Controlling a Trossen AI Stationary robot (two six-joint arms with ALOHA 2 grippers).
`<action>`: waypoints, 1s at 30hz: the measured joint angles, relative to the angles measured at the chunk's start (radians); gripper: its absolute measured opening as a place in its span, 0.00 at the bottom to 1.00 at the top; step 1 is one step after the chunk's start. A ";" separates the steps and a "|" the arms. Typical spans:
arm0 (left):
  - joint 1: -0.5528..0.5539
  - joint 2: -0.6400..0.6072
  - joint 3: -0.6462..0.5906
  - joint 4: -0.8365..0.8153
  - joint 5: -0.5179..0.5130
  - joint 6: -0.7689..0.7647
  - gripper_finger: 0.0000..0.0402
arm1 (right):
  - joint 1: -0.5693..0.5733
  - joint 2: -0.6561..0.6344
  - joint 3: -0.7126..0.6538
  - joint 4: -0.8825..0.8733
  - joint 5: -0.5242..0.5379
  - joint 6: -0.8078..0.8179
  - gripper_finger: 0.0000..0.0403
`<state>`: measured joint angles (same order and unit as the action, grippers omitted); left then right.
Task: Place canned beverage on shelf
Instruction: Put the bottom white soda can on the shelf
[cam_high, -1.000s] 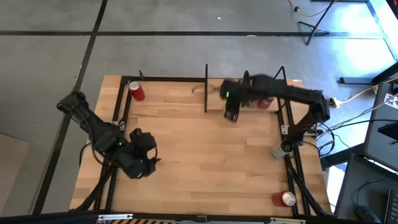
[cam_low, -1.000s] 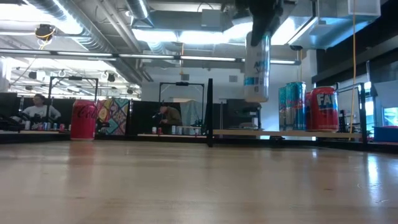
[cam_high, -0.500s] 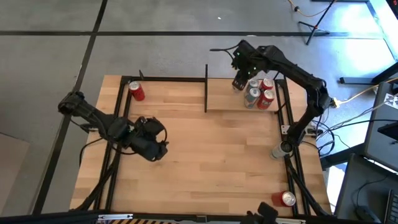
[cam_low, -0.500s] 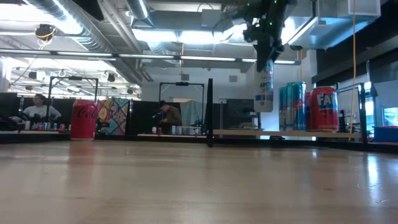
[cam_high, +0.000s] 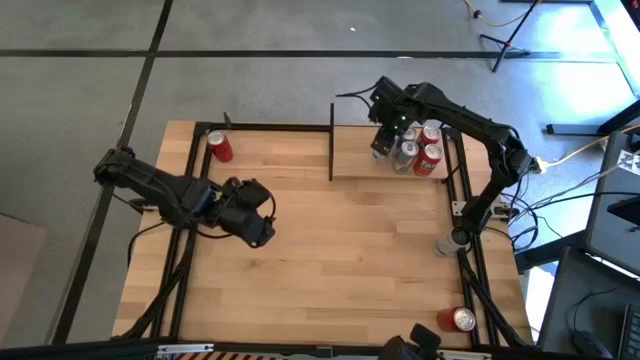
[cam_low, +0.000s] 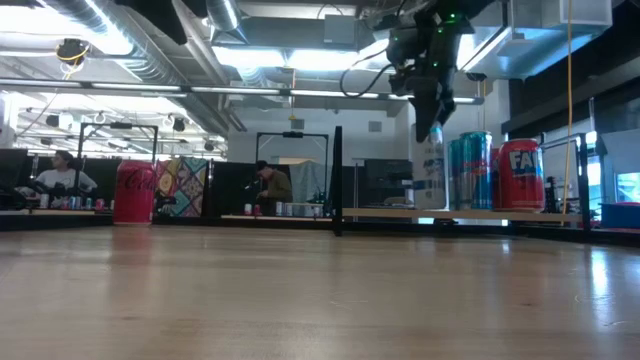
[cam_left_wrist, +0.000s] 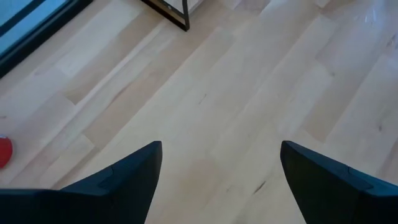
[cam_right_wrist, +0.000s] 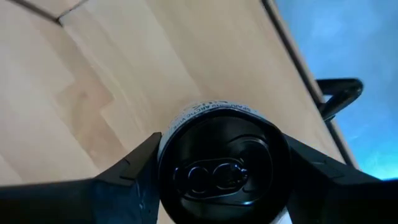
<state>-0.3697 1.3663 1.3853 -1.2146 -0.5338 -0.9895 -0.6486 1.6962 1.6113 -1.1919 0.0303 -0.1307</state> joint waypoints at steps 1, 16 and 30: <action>0.005 0.000 0.000 0.000 0.001 0.005 0.79 | -0.001 0.000 0.000 0.008 0.007 -0.002 0.57; 0.032 0.000 0.000 0.001 0.027 0.031 0.79 | -0.026 0.000 -0.001 0.012 0.012 0.087 0.57; 0.031 0.000 0.000 0.002 0.031 0.031 0.79 | -0.026 0.002 -0.025 0.020 0.021 0.126 0.74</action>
<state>-0.3386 1.3666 1.3853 -1.2121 -0.5029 -0.9585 -0.6743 1.6987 1.5861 -1.1718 0.0509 -0.0048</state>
